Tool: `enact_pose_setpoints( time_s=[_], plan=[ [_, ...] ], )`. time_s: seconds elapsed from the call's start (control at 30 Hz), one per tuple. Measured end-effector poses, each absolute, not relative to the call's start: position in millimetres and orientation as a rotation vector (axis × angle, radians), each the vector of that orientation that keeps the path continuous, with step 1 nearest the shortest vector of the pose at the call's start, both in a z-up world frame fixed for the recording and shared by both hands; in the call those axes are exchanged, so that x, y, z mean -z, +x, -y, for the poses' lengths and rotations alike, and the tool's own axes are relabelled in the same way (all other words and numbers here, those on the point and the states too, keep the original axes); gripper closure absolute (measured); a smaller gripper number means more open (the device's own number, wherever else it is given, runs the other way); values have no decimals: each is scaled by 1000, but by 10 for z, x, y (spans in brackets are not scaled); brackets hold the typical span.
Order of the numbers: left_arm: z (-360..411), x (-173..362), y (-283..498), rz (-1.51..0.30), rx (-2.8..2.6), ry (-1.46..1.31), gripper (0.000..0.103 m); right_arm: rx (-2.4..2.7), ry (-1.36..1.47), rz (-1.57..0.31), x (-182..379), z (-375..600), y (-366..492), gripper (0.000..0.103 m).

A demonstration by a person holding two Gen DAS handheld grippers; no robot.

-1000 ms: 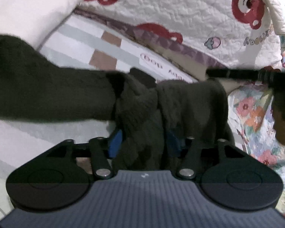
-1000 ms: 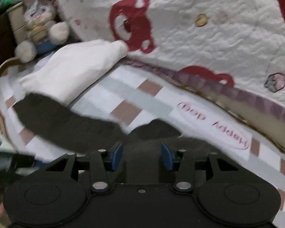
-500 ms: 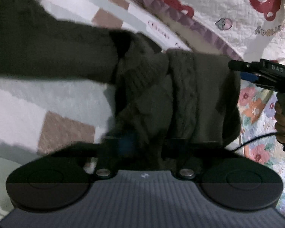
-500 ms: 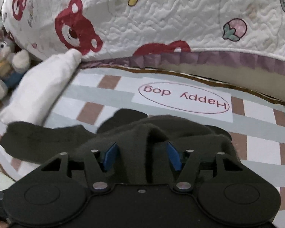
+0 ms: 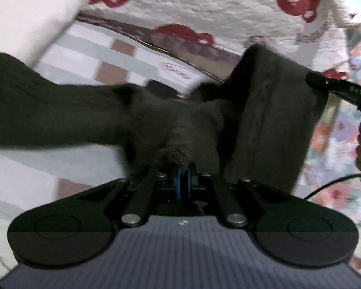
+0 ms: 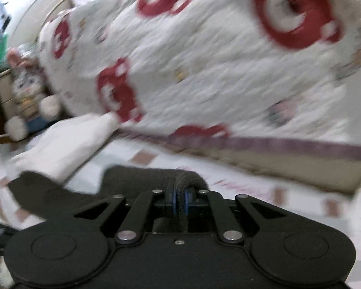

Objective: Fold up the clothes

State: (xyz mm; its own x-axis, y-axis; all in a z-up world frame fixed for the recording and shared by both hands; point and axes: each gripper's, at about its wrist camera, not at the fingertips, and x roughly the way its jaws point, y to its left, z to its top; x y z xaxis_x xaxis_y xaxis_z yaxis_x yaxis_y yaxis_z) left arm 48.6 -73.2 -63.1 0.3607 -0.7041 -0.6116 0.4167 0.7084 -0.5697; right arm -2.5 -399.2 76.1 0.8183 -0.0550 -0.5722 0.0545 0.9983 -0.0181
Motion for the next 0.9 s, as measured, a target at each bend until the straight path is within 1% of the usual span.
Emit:
enact_pose_setpoints(
  time_s=[0.07,0.17,0.23,0.33,0.4,0.5,0.53,0.67,0.7,0.73,0.77,0.83,0.9],
  plan=[
    [863,579,421,-960,785,-323,99,122,-19,-603,-886,4235,-206,95],
    [1059,549,342,-967,808,-267,99,213,-35,-625,-915,4550,-512,95],
    [1124,556,305,-971,796,-239,99,263,-50,-653,-815,4684,-709,95],
    [1206,548,255,-935,684,-79,99,327,-68,-693,-596,4848,-943,95],
    [1250,504,227,-887,614,44,99,352,-43,-714,-456,4945,-1070,95],
    [1150,356,321,-835,563,67,99,341,109,-739,-391,5061,-1154,95],
    [1072,277,380,-813,529,48,99,297,197,-744,-442,5056,-1143,95],
    [493,-24,570,-775,449,-271,100,-36,468,-747,-640,4784,-1064,95],
    [424,-57,561,-772,431,-281,100,-143,549,-772,-620,4674,-1028,95],
    [400,-78,526,-765,413,-259,103,-230,596,-803,-581,4552,-989,95],
    [387,-80,472,-758,390,-220,103,-289,599,-844,-519,4417,-946,95],
    [356,-63,361,-751,347,-155,103,-379,550,-959,-331,4139,-852,95],
    [230,13,311,-788,332,-177,103,-439,467,-1095,-133,3933,-755,93]
  ],
)
